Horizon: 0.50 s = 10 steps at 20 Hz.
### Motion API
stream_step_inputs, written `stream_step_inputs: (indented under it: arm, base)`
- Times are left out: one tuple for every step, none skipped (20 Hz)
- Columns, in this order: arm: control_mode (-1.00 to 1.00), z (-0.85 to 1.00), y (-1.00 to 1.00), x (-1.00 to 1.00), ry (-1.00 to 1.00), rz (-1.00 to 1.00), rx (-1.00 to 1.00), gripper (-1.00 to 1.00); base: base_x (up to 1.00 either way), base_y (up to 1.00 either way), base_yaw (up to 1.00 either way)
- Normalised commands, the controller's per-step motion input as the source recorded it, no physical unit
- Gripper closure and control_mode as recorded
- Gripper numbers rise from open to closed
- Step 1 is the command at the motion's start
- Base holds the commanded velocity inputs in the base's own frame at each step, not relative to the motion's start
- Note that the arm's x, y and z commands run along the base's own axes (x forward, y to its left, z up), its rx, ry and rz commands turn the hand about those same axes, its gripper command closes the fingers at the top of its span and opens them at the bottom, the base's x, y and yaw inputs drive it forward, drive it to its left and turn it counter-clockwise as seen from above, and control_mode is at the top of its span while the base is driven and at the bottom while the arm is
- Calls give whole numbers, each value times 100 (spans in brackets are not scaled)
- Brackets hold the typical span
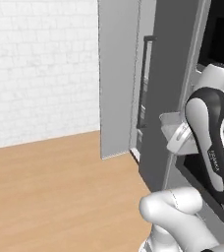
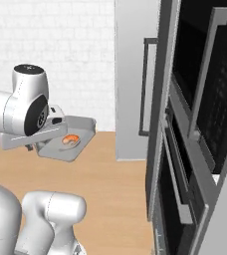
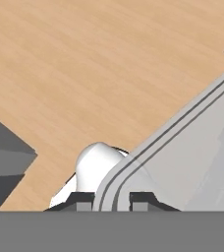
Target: Take the meat container that has the shrimp and place it on the second highest rack of the freezer. Then take the vegetable container that has the lemon wedge and eggplant and place it on the highest rack of the freezer.
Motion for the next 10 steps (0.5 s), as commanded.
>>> stream_step_inputs:
  arm:
    - [100, 0, 0, 0, 0, 0, 0, 100]
    - [100, 0, 0, 0, 0, 0, 0, 100]
    - [100, 0, 0, 0, 0, 0, 0, 100]
    - [100, 0, 0, 0, 0, 0, 0, 100]
    - [100, 0, 0, 0, 0, 0, 0, 100]
    - [100, 0, 0, 0, 0, 0, 0, 100]
    - [100, 0, 0, 0, 0, 0, 0, 100]
    - [100, 0, 0, 0, 0, 0, 0, 100]
    - [100, 0, 0, 0, 0, 0, 0, 100]
    - [100, 0, 0, 0, 0, 0, 0, 100]
  base:
    - [95, 29, 6]
    - [95, 28, 4]
    - [97, 26, 3]
    - [97, 26, 1]
    - [94, 26, 0]
    - [93, 31, 0]
    - [94, 37, 0]
    - [96, 38, 0]
    - [99, 44, 0]
    - [100, 49, 0]
